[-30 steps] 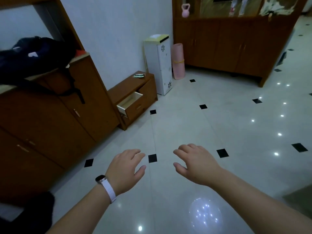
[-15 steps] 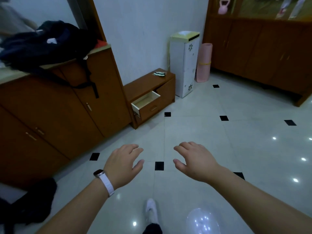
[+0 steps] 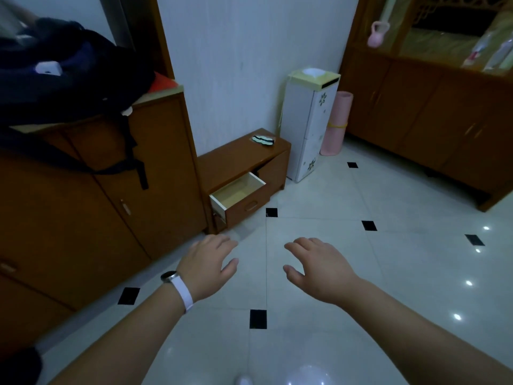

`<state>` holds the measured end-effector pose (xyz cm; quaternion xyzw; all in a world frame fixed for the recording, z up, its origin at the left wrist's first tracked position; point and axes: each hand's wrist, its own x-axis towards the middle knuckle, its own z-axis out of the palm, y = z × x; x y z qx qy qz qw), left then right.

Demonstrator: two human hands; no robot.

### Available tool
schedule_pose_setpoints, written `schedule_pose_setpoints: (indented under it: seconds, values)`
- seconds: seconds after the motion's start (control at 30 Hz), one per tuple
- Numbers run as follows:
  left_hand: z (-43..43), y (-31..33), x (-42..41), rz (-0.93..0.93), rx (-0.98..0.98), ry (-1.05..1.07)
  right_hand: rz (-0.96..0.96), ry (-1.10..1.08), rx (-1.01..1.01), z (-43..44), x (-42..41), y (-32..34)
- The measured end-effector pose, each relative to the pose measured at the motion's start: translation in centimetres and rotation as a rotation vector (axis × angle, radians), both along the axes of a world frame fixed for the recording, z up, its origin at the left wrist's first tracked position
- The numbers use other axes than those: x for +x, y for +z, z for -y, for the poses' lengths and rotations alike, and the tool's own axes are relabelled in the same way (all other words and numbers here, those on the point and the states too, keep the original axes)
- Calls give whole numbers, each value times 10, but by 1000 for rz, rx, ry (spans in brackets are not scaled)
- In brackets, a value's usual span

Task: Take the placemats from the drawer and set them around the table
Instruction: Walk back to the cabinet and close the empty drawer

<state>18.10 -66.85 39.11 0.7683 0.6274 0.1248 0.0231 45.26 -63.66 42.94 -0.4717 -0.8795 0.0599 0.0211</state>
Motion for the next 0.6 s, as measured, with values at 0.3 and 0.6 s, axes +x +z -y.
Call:
schedule_pose_setpoints:
  seconds: [0.3,0.6]
  values:
    - [-93,-5,-41,21,-26,-5,-23,-24,-28,-98,-39,-13]
    - [-220,-26,-59,-60,-81,15,-55,26,-121,-243,-67,-64]
